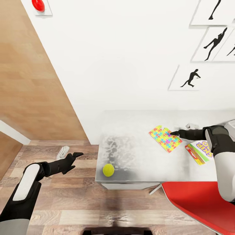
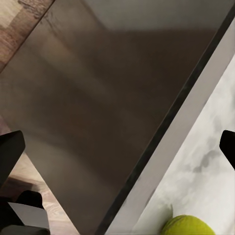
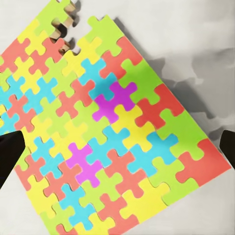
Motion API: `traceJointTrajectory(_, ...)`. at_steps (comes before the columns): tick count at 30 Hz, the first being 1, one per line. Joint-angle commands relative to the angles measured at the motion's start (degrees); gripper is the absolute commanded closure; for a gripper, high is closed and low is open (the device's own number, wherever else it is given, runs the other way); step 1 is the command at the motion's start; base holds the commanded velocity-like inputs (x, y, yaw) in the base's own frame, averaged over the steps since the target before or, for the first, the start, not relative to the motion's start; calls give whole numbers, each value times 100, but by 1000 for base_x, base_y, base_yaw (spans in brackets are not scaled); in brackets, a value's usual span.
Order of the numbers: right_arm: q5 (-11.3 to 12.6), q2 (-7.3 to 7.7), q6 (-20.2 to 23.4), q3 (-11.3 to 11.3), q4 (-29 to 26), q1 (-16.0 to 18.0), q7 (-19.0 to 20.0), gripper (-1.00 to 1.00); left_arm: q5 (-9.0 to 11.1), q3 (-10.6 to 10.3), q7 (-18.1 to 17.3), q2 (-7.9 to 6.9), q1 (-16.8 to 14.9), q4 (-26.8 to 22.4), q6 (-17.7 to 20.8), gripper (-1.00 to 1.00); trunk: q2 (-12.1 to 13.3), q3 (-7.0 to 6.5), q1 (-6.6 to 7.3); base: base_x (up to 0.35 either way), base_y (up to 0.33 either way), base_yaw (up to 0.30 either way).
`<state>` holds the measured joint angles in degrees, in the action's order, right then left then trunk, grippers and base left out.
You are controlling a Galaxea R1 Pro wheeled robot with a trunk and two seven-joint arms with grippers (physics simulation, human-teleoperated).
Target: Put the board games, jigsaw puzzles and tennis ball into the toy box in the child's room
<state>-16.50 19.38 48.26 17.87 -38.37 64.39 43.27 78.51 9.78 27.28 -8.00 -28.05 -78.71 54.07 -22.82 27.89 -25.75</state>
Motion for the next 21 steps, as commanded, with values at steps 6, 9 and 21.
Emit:
traceJointTrajectory(6,-63,-4,19,23,-4,9,60,-100,60,6,59,0,-4,-4,16,-100,-10,9,-3,-10,0,0)
traceJointTrajectory(9,-63,-4,22,23,-4,10,63,-100,59,4,59,0,-4,-4,16,-100,-10,9,-3,-5,0,0)
traceJointTrajectory(21,-52,-5,19,23,-4,13,64,-100,59,-1,55,7,-4,-4,16,-100,-10,9,-3,-2,0,0)
